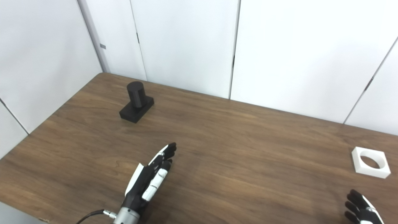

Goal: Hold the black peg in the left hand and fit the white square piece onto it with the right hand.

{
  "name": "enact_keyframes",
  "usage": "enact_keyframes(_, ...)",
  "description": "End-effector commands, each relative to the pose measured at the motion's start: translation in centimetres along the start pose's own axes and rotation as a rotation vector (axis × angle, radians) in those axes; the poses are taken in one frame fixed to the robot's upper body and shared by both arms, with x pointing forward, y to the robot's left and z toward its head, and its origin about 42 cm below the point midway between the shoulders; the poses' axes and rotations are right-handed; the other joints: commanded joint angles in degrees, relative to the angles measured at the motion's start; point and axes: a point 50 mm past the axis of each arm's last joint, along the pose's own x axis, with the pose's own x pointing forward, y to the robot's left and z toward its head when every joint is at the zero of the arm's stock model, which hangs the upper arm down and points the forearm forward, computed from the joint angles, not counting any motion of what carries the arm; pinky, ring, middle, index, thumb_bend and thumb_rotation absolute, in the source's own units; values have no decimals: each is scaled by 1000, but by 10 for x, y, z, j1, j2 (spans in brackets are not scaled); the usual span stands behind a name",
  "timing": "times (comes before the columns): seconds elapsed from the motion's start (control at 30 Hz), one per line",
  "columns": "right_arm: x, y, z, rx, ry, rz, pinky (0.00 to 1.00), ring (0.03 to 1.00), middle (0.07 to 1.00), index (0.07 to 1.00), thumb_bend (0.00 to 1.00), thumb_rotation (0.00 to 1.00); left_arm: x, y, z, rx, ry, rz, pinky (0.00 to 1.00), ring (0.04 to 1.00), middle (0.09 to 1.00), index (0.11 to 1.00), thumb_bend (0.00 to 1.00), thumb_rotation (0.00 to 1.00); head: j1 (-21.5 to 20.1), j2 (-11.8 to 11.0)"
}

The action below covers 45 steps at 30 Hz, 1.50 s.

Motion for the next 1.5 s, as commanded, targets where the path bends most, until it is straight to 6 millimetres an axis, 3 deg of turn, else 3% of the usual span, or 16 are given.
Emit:
enact_keyframes(0.0,0,-2,2,-5,-14,7,779,837,845,822,473,1000,0,-21,3,-49,-1,13,925,944,945,937,545,878,-1,1)
enact_keyframes(0.23,0,-2,2,-19,-23,7,703,806,833,813,520,1000,0,-20,9,26,-12,53,886,922,934,936,466,702,-5,-1)
enact_keyframes(0.3,0,-1,2,-11,-20,5,696,804,827,804,531,1000,2,-15,18,42,-39,89,881,911,923,927,474,588,-6,0)
enact_keyframes(0.33,0,-1,2,-11,-21,4,692,803,825,802,540,1000,5,-11,23,52,-63,111,874,908,918,918,481,484,-7,-2)
enact_keyframes(0.4,-1,0,1,-20,-24,6,674,793,820,800,570,1000,12,-3,32,79,-109,149,852,897,905,900,543,297,-8,-4)
enact_keyframes(0.57,-1,3,2,-24,-27,7,655,784,816,795,610,1000,39,24,55,257,-157,266,779,854,870,881,664,217,-14,-4)
enact_keyframes(0.7,-1,5,3,-28,-33,9,654,793,820,799,630,1000,54,41,68,383,-144,328,741,839,872,879,759,236,-18,-4)
enact_keyframes(0.8,-2,6,4,-28,-27,8,665,803,832,807,651,1000,63,52,74,459,-117,390,796,858,877,872,803,273,-20,-5)
enact_keyframes(1.0,-2,8,5,-33,-33,20,672,812,837,817,663,1000,82,76,77,606,-114,507,795,864,879,844,843,325,-25,-3)
enact_keyframes(1.27,-3,8,6,-32,-32,30,729,843,852,840,684,1000,104,97,74,713,-47,587,776,886,878,840,882,359,-31,0)
enact_keyframes(1.47,-4,8,6,-46,-32,32,768,851,859,853,685,1000,123,109,66,823,-2,609,858,901,872,831,912,417,-32,2)
